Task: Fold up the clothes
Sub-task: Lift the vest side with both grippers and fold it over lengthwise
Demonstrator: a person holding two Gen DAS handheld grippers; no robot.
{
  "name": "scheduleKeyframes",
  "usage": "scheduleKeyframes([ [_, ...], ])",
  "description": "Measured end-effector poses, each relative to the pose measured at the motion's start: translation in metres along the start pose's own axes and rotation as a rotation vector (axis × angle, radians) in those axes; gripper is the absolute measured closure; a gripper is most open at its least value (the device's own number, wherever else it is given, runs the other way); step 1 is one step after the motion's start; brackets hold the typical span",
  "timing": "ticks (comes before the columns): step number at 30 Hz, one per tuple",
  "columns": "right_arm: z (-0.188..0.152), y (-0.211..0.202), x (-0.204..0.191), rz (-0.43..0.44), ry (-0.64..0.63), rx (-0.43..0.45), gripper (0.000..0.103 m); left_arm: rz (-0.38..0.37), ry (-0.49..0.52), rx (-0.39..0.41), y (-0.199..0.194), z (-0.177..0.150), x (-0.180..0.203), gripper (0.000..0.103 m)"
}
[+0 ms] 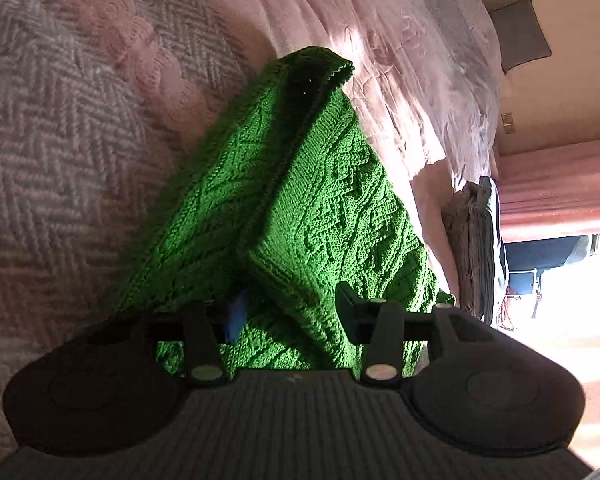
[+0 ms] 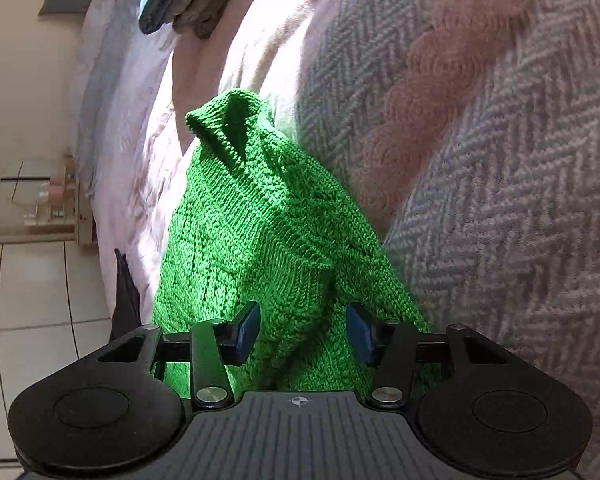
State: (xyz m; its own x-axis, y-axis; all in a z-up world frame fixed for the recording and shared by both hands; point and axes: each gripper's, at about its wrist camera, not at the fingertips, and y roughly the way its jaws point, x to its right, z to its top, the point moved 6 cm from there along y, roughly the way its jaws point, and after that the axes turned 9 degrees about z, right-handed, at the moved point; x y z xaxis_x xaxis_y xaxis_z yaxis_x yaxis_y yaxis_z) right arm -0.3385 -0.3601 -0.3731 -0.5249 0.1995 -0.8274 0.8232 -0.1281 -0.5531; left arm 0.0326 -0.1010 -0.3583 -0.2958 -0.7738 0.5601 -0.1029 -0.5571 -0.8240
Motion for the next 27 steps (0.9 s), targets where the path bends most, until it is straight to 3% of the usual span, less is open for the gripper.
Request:
scheduleKeyframes([
  [1, 0.003, 0.003, 0.002, 0.008, 0.021, 0.008, 0.062, 0.006, 0.01, -0.001, 0.002, 0.001, 0.001, 0.077],
  [2, 0.006, 0.007, 0.003, 0.014, 0.04, 0.014, 0.075, 0.013, 0.026, 0.002, 0.003, 0.002, 0.001, 0.089],
  [3, 0.008, 0.009, 0.002, 0.01, 0.043, 0.009, 0.093, 0.021, 0.046, 0.008, 0.003, 0.003, 0.002, 0.095],
  [10, -0.006, -0.046, -0.028, 0.102, -0.147, 0.034, 0.096, 0.028, 0.218, 0.058, -0.041, -0.011, -0.004, 0.096],
  [15, -0.031, -0.067, -0.004, 0.043, -0.125, -0.034, 0.096, 0.079, 0.249, 0.045, -0.056, -0.035, -0.025, 0.096],
  [22, -0.04, -0.084, -0.001, 0.051, -0.131, -0.01, 0.096, 0.049, 0.279, 0.079, -0.066, -0.045, -0.023, 0.096],
  [27, -0.042, -0.071, 0.018, -0.06, -0.15, -0.031, 0.096, 0.108, 0.318, 0.05, -0.05, -0.051, -0.031, 0.095],
])
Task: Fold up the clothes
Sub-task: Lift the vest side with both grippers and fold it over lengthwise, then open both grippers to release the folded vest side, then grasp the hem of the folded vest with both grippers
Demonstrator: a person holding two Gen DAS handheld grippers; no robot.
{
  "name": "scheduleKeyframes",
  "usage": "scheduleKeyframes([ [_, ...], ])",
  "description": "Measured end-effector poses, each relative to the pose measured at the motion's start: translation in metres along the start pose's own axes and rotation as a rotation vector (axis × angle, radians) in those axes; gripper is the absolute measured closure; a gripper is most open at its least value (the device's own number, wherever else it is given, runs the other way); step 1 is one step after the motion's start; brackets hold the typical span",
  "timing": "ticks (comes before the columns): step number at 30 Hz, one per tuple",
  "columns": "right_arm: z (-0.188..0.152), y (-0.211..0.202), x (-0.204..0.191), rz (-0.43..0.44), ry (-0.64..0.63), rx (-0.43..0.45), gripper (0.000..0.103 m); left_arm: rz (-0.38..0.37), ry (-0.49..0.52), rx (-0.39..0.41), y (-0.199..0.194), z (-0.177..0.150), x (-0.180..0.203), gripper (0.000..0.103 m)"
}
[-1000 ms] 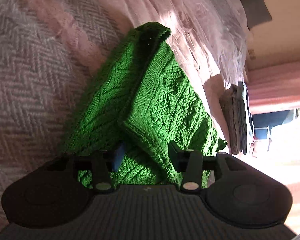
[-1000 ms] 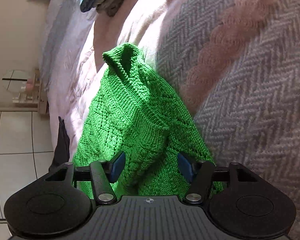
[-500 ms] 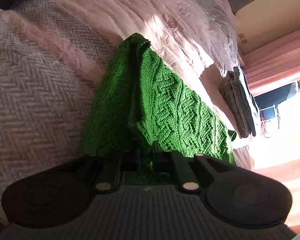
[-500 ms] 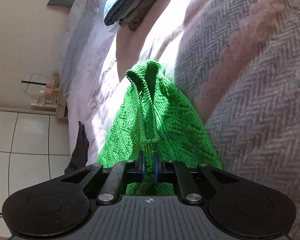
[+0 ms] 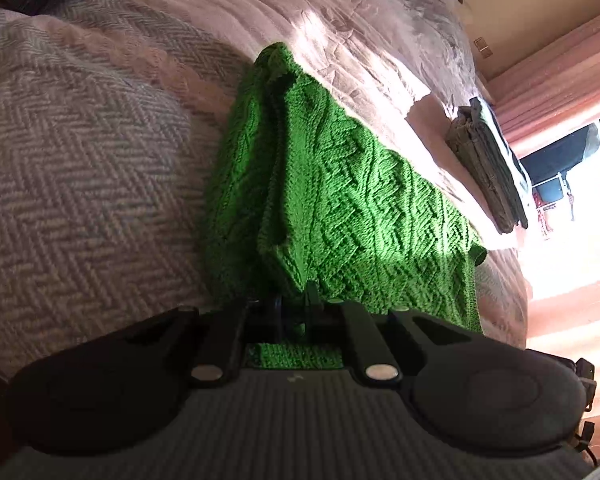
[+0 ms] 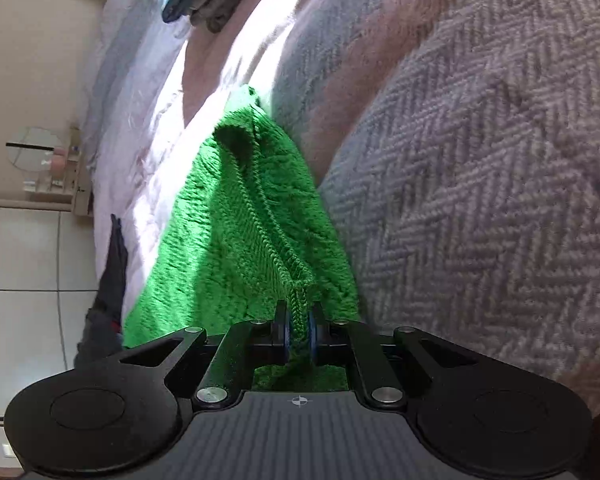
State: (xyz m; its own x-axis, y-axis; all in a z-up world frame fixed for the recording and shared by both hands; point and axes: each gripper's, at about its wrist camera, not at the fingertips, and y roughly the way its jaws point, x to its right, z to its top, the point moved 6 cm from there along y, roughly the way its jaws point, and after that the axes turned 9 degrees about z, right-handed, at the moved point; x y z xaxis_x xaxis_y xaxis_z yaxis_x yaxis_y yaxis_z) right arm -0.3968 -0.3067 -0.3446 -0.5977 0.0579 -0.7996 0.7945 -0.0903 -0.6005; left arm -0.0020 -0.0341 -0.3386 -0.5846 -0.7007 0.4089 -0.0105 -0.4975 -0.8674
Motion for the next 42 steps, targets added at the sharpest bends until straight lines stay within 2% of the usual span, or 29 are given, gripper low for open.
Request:
scheduleKeyframes([
  [5, -0.007, 0.007, -0.003, -0.072, -0.057, -0.042, 0.093, 0.017, 0.009, -0.029, -0.002, 0.003, -0.003, 0.089],
  [6, -0.005, 0.006, -0.007, -0.096, -0.083, -0.059, 0.077, 0.026, 0.019, -0.043, -0.005, 0.006, -0.004, 0.087],
  [8, 0.0, 0.001, -0.017, -0.161, -0.152, -0.064, 0.057, 0.053, 0.044, -0.063, -0.013, 0.013, -0.004, 0.082],
  [9, 0.003, -0.004, -0.023, -0.2, -0.195, -0.055, 0.031, 0.072, 0.06, -0.068, -0.018, 0.017, -0.005, 0.08],
  [10, 0.007, -0.008, -0.029, -0.229, -0.247, -0.033, 0.028, 0.091, 0.074, -0.064, -0.024, 0.023, -0.005, 0.08],
  [13, 0.021, -0.018, -0.051, -0.339, -0.424, 0.039, 0.028, 0.175, 0.116, -0.015, -0.036, 0.047, -0.008, 0.079],
  [15, 0.03, -0.014, -0.067, -0.354, -0.52, 0.088, 0.028, 0.228, 0.156, 0.039, -0.039, 0.069, -0.007, 0.079],
  [17, 0.039, 0.003, -0.084, -0.337, -0.618, 0.11, 0.038, 0.225, 0.208, 0.078, -0.028, 0.091, 0.008, 0.08],
  [19, 0.042, 0.036, -0.106, -0.304, -0.701, 0.094, 0.057, 0.208, 0.28, 0.128, -0.01, 0.11, 0.033, 0.08],
  [21, 0.044, 0.074, -0.128, -0.254, -0.777, 0.071, 0.067, 0.191, 0.373, 0.175, 0.013, 0.126, 0.062, 0.079],
  [24, 0.036, 0.129, -0.158, -0.219, -0.919, 0.039, 0.067, 0.19, 0.486, 0.198, 0.054, 0.14, 0.098, 0.08],
  [27, 0.023, 0.177, -0.171, -0.23, -1.082, 0.006, 0.067, 0.191, 0.573, 0.197, 0.089, 0.142, 0.118, 0.08],
  [29, 0.016, 0.206, -0.17, -0.24, -1.169, -0.019, 0.067, 0.22, 0.634, 0.199, 0.106, 0.139, 0.118, 0.08],
  [31, 0.018, 0.223, -0.151, -0.305, -1.224, -0.043, 0.067, 0.28, 0.685, 0.204, 0.12, 0.135, 0.102, 0.083],
  [32, 0.025, 0.219, -0.139, -0.31, -1.214, -0.044, 0.067, 0.306, 0.687, 0.206, 0.123, 0.134, 0.091, 0.089],
  [33, 0.031, 0.215, -0.128, -0.315, -1.203, -0.045, 0.067, 0.291, 0.662, 0.215, 0.122, 0.135, 0.077, 0.09],
  [35, 0.044, 0.2, -0.11, -0.321, -1.16, -0.046, 0.067, 0.275, 0.588, 0.225, 0.113, 0.141, 0.056, 0.1],
  [38, 0.059, 0.173, -0.1, -0.31, -1.081, -0.031, 0.067, 0.215, 0.504, 0.23, 0.09, 0.152, 0.049, 0.1],
  [41, 0.066, 0.153, -0.111, -0.279, -1.036, 0.031, 0.067, 0.196, 0.505, 0.278, 0.08, 0.159, 0.055, 0.098],
  [42, 0.07, 0.151, -0.114, -0.274, -1.031, 0.058, 0.067, 0.208, 0.506, 0.272, 0.083, 0.161, 0.055, 0.096],
])
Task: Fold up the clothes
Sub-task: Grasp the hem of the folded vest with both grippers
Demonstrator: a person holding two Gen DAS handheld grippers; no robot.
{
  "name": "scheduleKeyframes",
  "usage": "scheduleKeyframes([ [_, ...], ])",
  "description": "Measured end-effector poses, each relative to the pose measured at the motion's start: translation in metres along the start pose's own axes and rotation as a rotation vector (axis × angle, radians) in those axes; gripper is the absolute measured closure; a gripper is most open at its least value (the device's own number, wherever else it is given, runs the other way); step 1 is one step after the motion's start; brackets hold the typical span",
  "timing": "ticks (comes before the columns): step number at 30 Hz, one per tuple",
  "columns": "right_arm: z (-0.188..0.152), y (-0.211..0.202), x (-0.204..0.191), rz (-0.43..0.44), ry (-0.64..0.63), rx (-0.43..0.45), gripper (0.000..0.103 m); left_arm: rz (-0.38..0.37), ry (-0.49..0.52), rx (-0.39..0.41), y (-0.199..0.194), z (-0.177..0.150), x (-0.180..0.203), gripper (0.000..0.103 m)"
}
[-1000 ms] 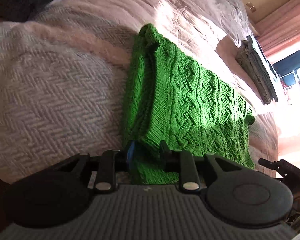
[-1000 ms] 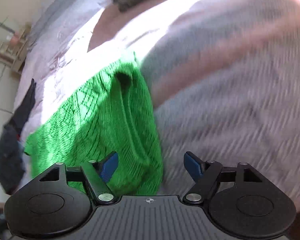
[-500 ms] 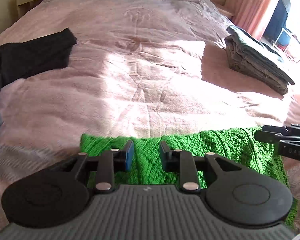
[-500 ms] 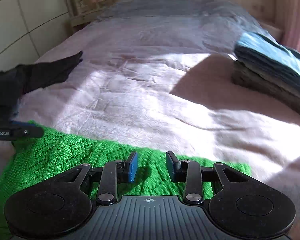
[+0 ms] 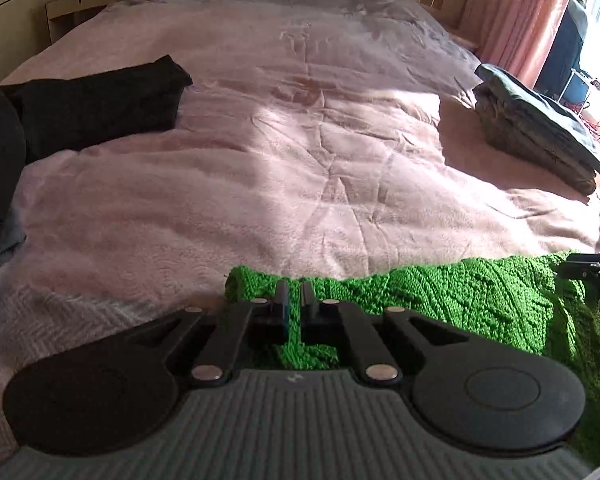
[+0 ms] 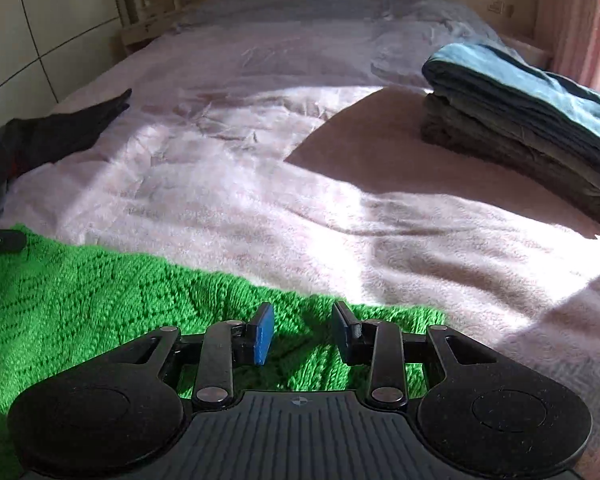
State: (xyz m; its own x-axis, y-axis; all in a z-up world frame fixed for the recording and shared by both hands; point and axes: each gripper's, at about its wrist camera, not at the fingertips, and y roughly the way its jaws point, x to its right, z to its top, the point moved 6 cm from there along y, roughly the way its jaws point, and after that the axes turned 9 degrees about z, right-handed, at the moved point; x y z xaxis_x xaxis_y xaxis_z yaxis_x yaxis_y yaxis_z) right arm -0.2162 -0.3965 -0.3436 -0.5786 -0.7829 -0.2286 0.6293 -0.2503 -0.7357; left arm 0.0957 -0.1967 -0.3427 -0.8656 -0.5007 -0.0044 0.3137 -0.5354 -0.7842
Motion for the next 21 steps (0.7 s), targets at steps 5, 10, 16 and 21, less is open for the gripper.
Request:
scheduleKeyframes([
  [5, -0.022, 0.027, 0.032, -0.058, 0.031, -0.061, 0.067, 0.016, -0.024, -0.042, 0.026, -0.017, -0.008, 0.1],
  [10, -0.02, 0.01, 0.033, -0.034, 0.052, -0.02, 0.067, -0.006, -0.102, 0.003, 0.006, -0.017, -0.016, 0.099],
  [16, -0.031, 0.006, 0.039, 0.003, 0.044, 0.022, 0.067, -0.017, -0.07, 0.033, 0.016, -0.022, -0.017, 0.1],
  [21, -0.024, -0.037, 0.015, -0.078, 0.02, 0.053, 0.067, -0.017, -0.051, 0.077, -0.033, -0.016, -0.004, 0.098],
])
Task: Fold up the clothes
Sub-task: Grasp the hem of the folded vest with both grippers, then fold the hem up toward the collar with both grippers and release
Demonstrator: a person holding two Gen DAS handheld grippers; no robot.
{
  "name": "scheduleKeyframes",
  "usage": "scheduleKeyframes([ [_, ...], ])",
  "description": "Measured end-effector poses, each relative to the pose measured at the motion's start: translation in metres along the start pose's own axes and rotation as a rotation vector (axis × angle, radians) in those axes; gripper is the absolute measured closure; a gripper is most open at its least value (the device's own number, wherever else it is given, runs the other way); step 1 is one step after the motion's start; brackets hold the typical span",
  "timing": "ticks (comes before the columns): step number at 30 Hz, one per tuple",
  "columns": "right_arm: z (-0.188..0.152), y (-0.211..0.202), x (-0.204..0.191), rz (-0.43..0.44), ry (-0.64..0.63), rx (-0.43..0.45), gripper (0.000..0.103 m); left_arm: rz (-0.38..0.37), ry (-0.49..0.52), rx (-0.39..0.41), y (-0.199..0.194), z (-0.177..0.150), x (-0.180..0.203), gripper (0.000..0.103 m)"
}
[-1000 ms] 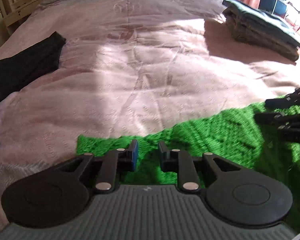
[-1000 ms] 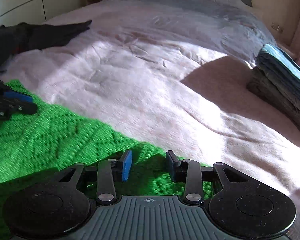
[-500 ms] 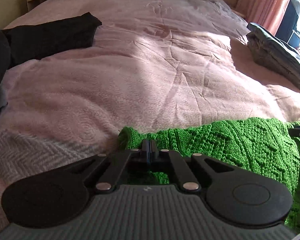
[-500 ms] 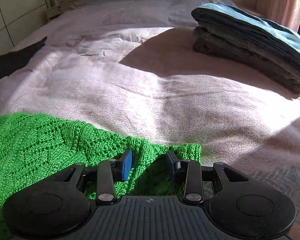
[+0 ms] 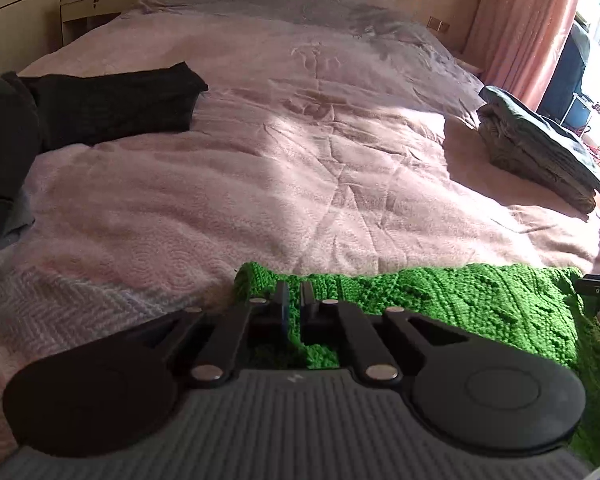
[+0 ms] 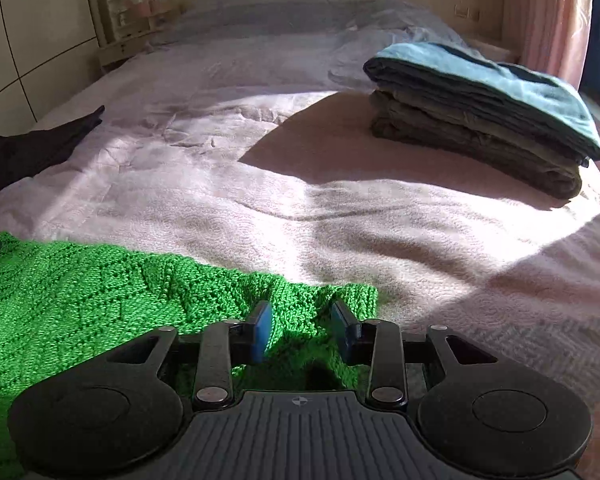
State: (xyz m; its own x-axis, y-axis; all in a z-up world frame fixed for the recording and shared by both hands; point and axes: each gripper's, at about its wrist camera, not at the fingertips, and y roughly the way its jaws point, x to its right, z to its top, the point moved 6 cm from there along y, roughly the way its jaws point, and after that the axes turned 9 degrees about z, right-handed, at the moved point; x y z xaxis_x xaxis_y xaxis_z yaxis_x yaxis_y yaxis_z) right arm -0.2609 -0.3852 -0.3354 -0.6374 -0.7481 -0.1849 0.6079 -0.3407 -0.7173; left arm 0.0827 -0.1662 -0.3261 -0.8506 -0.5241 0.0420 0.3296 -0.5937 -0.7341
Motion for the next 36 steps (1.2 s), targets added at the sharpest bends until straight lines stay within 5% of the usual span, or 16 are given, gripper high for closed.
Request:
scheduleKeyframes([
  [5, -0.033, -0.07, -0.059, 0.052, 0.027, 0.029, 0.067, -0.127, 0.005, -0.007, -0.076, -0.043, 0.032, 0.097],
  [8, -0.082, -0.081, -0.083, 0.073, 0.056, -0.01, 0.067, -0.116, 0.07, -0.032, -0.093, -0.096, 0.046, 0.094],
  [11, -0.129, -0.076, -0.089, 0.049, 0.042, 0.007, 0.067, -0.094, 0.086, 0.05, -0.093, -0.129, 0.043, 0.094],
  [22, -0.134, -0.1, -0.089, 0.104, 0.015, 0.238, 0.067, -0.121, 0.118, 0.279, -0.125, -0.145, 0.07, 0.092],
  [27, -0.156, -0.089, -0.099, 0.015, -0.041, 0.17, 0.067, 0.0, 0.08, 0.203, -0.122, -0.166, 0.077, 0.092],
  [31, -0.148, -0.097, -0.096, 0.0, 0.053, 0.128, 0.065, 0.075, 0.061, 0.153, -0.133, -0.159, 0.082, 0.092],
  [33, -0.15, -0.107, -0.099, -0.026, 0.075, 0.125, 0.054, 0.123, 0.068, 0.136, -0.143, -0.161, 0.085, 0.09],
  [36, -0.162, -0.123, -0.103, -0.07, 0.127, 0.085, 0.007, 0.181, 0.071, 0.11, -0.161, -0.17, 0.088, 0.067],
])
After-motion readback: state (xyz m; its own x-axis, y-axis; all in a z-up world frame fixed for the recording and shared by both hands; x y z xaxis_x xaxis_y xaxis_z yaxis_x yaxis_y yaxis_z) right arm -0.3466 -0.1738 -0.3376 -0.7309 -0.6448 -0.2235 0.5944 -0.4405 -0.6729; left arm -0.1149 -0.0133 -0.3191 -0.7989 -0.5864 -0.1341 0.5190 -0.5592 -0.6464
